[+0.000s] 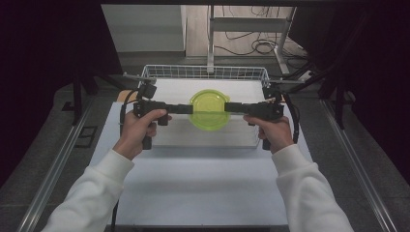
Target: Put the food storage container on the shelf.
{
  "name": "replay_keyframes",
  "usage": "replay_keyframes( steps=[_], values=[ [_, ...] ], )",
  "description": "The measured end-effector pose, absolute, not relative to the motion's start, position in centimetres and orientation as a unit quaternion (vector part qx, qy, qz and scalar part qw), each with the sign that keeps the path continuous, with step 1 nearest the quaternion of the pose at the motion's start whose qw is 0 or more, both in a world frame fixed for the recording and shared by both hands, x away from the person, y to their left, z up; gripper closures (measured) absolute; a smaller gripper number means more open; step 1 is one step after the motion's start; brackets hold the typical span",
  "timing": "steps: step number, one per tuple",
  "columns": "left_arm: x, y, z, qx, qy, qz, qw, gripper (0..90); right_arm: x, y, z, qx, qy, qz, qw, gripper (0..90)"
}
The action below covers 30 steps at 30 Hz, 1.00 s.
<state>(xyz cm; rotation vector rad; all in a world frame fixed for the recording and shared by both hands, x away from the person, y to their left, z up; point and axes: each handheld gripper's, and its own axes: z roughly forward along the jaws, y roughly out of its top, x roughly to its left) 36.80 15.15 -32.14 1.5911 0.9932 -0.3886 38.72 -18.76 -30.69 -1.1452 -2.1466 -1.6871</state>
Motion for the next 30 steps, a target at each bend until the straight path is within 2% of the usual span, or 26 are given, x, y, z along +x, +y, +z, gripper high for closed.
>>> replay_keyframes(
  steps=[7, 23, 30],
  values=[
    [39.1, 15.2, -31.4, 0.68, 0.426, -0.161, 0.575, 83.3, 40.9, -18.8, -30.1, -0.389, -0.714, -0.574, 0.096, 81.0],
    [44.5, 15.1, -32.4, 0.666, 0.455, -0.194, 0.558, 83.3, 45.4, -18.9, -30.7, -0.433, -0.691, -0.567, 0.12, 81.5],
    [45.9, 15.0, -33.5, 0.644, 0.475, -0.221, 0.557, 83.1, 46.9, -19.0, -31.5, -0.458, -0.682, -0.554, 0.135, 81.4]
  ],
)
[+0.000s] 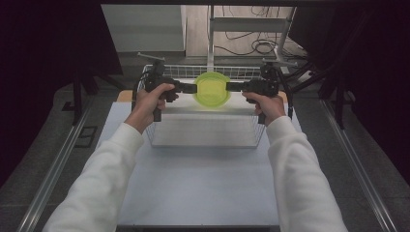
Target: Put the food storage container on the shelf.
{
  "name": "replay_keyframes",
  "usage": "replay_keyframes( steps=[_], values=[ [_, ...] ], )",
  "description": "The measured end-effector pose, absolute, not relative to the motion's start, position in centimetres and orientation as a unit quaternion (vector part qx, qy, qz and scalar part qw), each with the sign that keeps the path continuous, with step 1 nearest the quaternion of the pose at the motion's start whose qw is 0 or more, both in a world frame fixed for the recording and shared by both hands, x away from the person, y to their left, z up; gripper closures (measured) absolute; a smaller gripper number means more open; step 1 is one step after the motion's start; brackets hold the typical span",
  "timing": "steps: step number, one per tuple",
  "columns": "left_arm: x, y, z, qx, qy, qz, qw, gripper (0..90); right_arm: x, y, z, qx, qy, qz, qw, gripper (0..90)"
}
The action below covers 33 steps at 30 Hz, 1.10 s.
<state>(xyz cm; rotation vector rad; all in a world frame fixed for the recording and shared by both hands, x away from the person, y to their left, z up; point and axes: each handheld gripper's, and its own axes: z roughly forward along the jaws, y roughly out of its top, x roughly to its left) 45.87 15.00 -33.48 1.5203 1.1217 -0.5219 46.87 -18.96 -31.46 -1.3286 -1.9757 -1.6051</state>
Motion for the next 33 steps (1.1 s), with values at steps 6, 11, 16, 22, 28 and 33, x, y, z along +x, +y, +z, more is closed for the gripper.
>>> replay_keyframes(
  steps=[6, 11, 16, 22, 28, 33],
  values=[
    [47.4, 15.3, -33.9, 0.622, 0.491, -0.251, 0.556, 82.4, 48.0, -18.8, -31.5, -0.489, -0.663, -0.545, 0.157, 80.4],
    [48.1, 15.0, -34.0, 0.611, 0.5, -0.252, 0.559, 80.3, 48.9, -18.8, -31.8, -0.514, -0.647, -0.537, 0.169, 78.5],
    [48.6, 14.9, -34.3, 0.602, 0.509, -0.249, 0.563, 78.1, 49.5, -18.8, -32.3, -0.532, -0.634, -0.534, 0.174, 76.3],
    [48.8, 14.9, -34.5, 0.597, 0.513, -0.251, 0.564, 77.1, 49.7, -18.8, -32.5, -0.538, -0.625, -0.536, 0.183, 75.5],
    [48.8, 14.7, -34.6, 0.6, 0.512, -0.246, 0.563, 69.9, 49.7, -18.7, -32.6, -0.538, -0.628, -0.535, 0.174, 69.0],
    [48.5, 14.6, -34.2, 0.6, 0.505, -0.212, 0.583, 44.5, 49.1, -18.6, -32.0, -0.529, -0.628, -0.554, 0.134, 52.6]
  ],
)
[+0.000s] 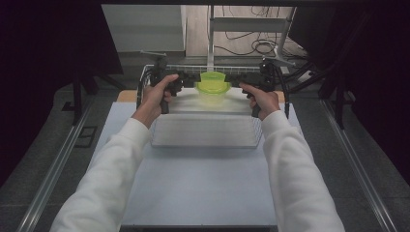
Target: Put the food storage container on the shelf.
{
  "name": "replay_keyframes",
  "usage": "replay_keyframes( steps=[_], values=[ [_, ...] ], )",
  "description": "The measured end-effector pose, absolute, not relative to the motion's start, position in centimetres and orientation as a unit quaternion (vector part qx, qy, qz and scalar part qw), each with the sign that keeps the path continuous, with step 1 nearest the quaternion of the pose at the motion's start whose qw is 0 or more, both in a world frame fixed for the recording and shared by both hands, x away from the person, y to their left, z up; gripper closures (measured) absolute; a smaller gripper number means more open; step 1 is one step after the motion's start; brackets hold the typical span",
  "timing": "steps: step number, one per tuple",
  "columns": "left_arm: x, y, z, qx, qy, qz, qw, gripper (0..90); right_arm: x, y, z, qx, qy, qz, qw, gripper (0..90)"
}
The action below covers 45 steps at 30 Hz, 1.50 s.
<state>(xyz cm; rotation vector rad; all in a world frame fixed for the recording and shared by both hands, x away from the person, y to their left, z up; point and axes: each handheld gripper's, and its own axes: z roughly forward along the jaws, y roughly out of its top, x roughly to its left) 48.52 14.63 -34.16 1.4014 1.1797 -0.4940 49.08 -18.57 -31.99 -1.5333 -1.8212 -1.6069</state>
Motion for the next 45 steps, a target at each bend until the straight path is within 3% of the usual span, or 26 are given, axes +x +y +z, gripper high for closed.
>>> replay_keyframes(
  steps=[5, 14, 32, 45],
  values=[
    [47.9, 15.1, -33.6, 0.617, 0.501, -0.173, 0.582, 34.9, 48.2, -18.7, -31.2, -0.517, -0.636, -0.564, 0.099, 42.0],
    [44.6, 15.7, -31.8, 0.659, 0.479, -0.09, 0.573, 32.9, 46.0, -19.1, -30.1, -0.473, -0.68, -0.559, 0.037, 30.7],
    [36.2, 17.7, -34.4, 0.684, 0.438, -0.047, 0.582, 30.7, 39.3, -22.2, -31.4, -0.393, -0.74, -0.545, -0.03, 26.3],
    [29.9, 18.4, -39.8, 0.726, 0.431, 0.006, 0.536, 27.9, 33.8, -24.6, -36.7, -0.377, -0.755, -0.536, -0.026, 26.3]
  ],
)
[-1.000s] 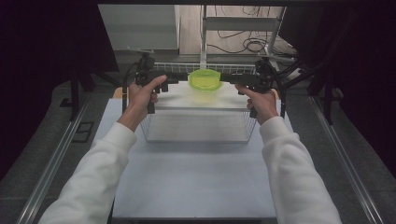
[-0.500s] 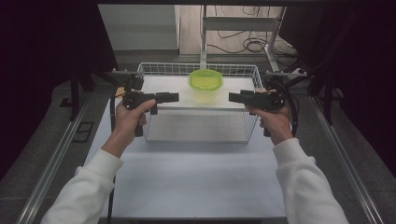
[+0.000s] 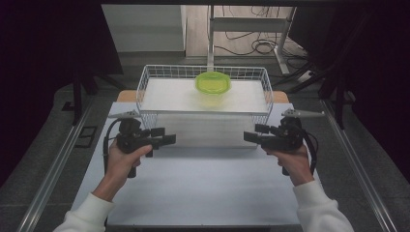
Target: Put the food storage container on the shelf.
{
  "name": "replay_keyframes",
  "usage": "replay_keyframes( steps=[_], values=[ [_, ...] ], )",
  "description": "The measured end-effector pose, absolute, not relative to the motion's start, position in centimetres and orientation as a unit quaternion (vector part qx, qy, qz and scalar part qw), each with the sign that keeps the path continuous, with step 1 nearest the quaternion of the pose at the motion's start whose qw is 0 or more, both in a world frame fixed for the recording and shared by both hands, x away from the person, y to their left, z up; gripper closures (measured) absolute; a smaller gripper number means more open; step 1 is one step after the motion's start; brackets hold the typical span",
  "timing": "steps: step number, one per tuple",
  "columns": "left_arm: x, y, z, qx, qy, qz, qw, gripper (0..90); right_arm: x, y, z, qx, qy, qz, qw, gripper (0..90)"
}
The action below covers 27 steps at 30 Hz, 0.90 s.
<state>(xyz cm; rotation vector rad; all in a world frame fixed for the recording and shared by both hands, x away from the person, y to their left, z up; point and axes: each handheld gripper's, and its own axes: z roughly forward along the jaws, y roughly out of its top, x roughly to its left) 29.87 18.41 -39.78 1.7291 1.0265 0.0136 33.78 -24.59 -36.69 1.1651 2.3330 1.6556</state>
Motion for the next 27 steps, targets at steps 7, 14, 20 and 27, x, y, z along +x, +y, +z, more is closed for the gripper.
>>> replay_keyframes(
  steps=[7, 14, 20, 27],
  values=[
    [27.1, 19.0, -43.3, 0.744, 0.443, 0.018, 0.501, 27.4, 31.3, -26.3, -40.7, 0.39, 0.766, 0.511, 0.023, 26.5],
    [25.7, 20.1, -46.8, 0.743, 0.47, 0.004, 0.477, 27.3, 29.5, -27.5, -44.3, 0.4, 0.78, 0.48, 0.031, 26.4],
    [25.3, 20.5, -47.9, 0.746, 0.48, 0.01, 0.461, 26.6, 29.0, -27.6, -46.6, 0.409, 0.799, 0.44, 0.032, 25.0],
    [25.3, 20.4, -48.0, 0.744, 0.48, 0.009, 0.464, 26.6, 28.9, -27.6, -46.6, 0.408, 0.797, 0.443, 0.04, 24.7]
  ],
)
